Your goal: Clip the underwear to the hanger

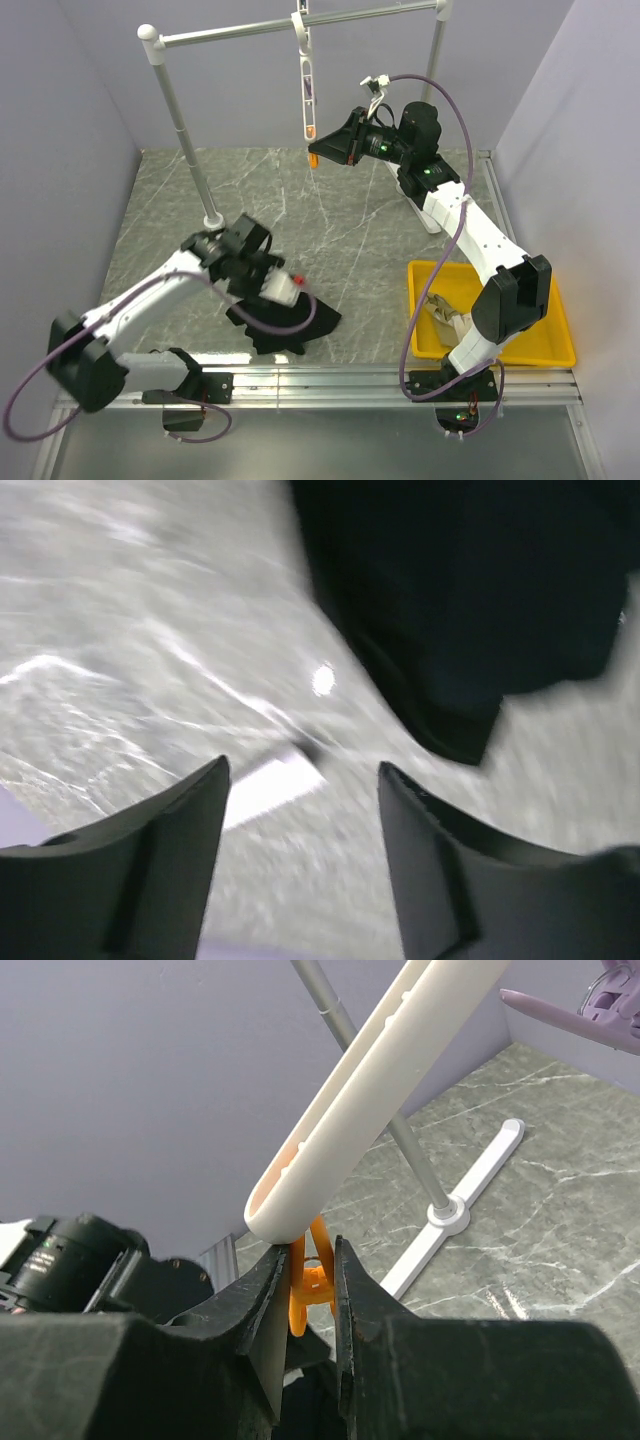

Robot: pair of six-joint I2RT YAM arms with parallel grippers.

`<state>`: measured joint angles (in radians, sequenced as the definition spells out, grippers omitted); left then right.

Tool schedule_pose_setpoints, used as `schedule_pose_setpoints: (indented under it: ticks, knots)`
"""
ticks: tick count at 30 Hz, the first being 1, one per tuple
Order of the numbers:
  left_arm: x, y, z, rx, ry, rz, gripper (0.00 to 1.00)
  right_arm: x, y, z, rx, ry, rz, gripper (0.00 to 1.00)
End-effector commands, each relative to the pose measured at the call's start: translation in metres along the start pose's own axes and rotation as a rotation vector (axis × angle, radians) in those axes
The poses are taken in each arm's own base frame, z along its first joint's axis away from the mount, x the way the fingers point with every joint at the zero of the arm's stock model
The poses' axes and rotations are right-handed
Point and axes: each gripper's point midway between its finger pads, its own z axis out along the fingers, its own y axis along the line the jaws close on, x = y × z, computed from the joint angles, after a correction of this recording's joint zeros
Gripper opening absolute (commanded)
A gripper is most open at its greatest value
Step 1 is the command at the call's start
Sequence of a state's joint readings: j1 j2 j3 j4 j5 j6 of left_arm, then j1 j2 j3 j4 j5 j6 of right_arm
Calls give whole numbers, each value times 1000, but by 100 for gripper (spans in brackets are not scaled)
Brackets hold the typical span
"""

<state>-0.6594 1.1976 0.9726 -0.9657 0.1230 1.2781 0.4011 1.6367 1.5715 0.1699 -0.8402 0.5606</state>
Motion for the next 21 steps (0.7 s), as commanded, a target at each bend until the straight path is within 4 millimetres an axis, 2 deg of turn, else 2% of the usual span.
schedule_pose_setpoints:
  ticks: [1,2,3,6,7,8,9,10,12,13,14,21]
  knots:
    - [-48,39,-7,-21,-203,-253,69,-30,11,-6,2,-70,-40,0]
    - [-62,41,3,35,-254,-325,72,-31,11,-6,3,-71,-40,0]
    - [-75,57,1,13,-300,-337,73,-31,12,-7,2,-70,-38,0]
    - [-99,65,23,59,-342,-387,77,-28,11,-7,8,-64,-46,0]
    - [-102,63,36,88,-334,-392,79,-27,11,-8,10,-60,-48,0]
    - [-105,63,43,93,-327,-387,90,-27,10,-8,10,-59,-50,0]
    - [-112,62,50,100,-331,-372,91,-26,11,-8,8,-57,-48,0]
    - [-113,58,61,130,-318,-365,92,-26,11,-9,9,-58,-47,0]
    - [-118,55,70,161,-325,-364,93,-25,9,-9,9,-55,-46,0]
    - [-118,51,80,198,-315,-367,99,-25,10,-9,8,-55,-46,0]
    - [-120,52,82,209,-318,-369,99,-25,9,-9,9,-55,-46,0]
    - [-124,31,104,331,-313,-378,99,-21,6,-9,10,-48,-38,0]
